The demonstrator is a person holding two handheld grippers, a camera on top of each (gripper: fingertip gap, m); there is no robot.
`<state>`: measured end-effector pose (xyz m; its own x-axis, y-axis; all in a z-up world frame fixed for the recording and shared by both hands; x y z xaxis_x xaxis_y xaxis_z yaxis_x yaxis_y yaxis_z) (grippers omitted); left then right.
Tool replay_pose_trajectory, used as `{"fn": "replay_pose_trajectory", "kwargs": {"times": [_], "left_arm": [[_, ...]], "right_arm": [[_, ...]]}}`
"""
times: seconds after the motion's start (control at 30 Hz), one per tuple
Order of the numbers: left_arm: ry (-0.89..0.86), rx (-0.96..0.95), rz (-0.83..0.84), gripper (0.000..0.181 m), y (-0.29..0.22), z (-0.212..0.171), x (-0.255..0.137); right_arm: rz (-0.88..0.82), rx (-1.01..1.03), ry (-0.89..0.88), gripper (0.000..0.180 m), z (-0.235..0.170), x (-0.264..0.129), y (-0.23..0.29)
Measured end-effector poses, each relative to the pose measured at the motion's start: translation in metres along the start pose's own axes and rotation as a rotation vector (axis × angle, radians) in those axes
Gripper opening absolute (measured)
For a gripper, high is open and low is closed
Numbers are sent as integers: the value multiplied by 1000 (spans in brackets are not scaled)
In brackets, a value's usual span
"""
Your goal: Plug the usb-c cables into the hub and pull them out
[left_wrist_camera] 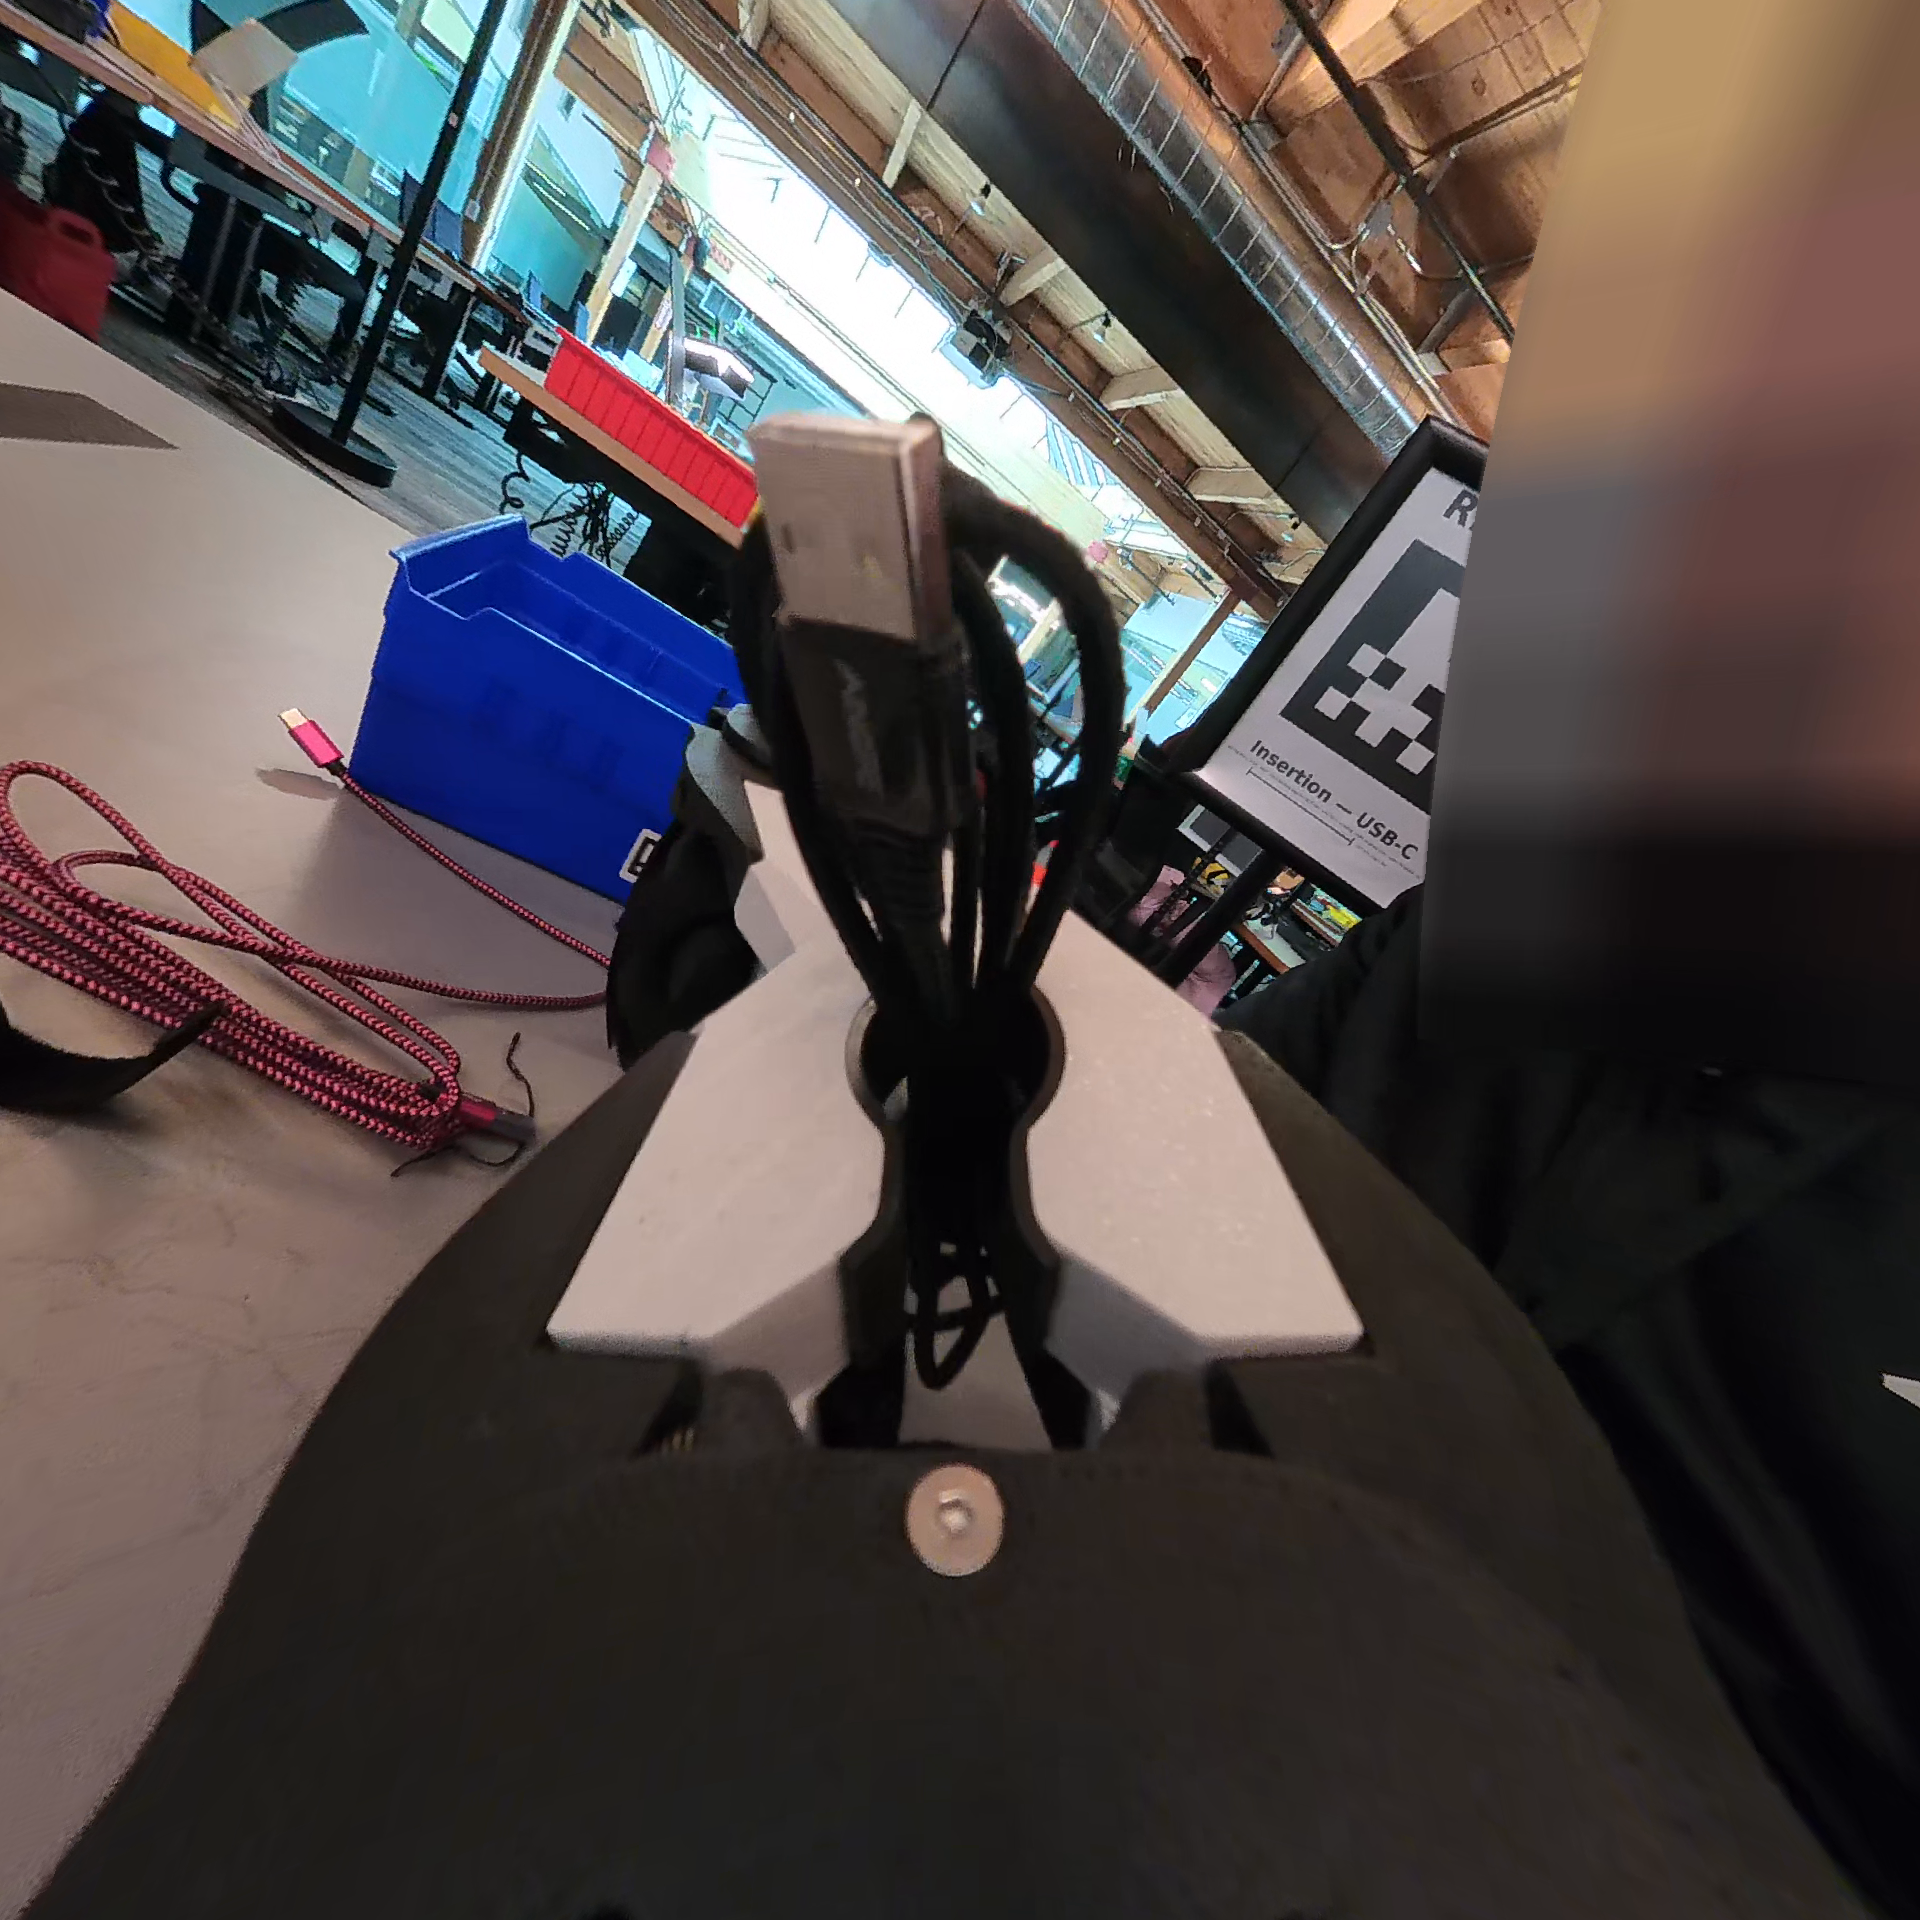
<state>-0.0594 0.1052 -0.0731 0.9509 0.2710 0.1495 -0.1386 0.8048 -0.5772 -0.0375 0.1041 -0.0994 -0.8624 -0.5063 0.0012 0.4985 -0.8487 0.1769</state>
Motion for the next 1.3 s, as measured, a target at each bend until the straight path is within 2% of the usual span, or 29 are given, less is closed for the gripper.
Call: {"fn": "replay_pose_trajectory", "kwargs": {"times": [0.2,0.6,0.8,0.87,0.9,1.07,1.3], "left_arm": [[-2,-12,-9,8,2,-2,3],[-3,7,44,7,8,-2,1],[-63,-22,-21,7,1,6,-3],[-61,-23,-35,7,-1,6,-2],[-57,-24,-40,7,-2,5,-1],[-43,-29,-59,7,-4,1,4],[-41,-24,-53,7,-3,0,4]], "right_arm": [[0,-14,35,0,-5,4,2],[-150,-51,34,0,-1,-5,-14],[-92,15,-32,0,3,-6,-13],[-84,26,-17,12,0,-2,-13],[-78,31,-4,12,-2,0,-13],[-11,63,-12,7,-3,4,-6],[-61,1,34,0,-5,4,-6]]}}
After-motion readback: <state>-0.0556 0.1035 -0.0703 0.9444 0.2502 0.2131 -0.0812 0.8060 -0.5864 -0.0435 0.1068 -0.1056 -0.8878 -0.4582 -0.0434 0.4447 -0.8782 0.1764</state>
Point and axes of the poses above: each gripper's, where its closed fingertips meet, x out along the fingers, z out of its top, y = z × x across the jaws, the point moved 3 cm from there along -x, back along the fingers
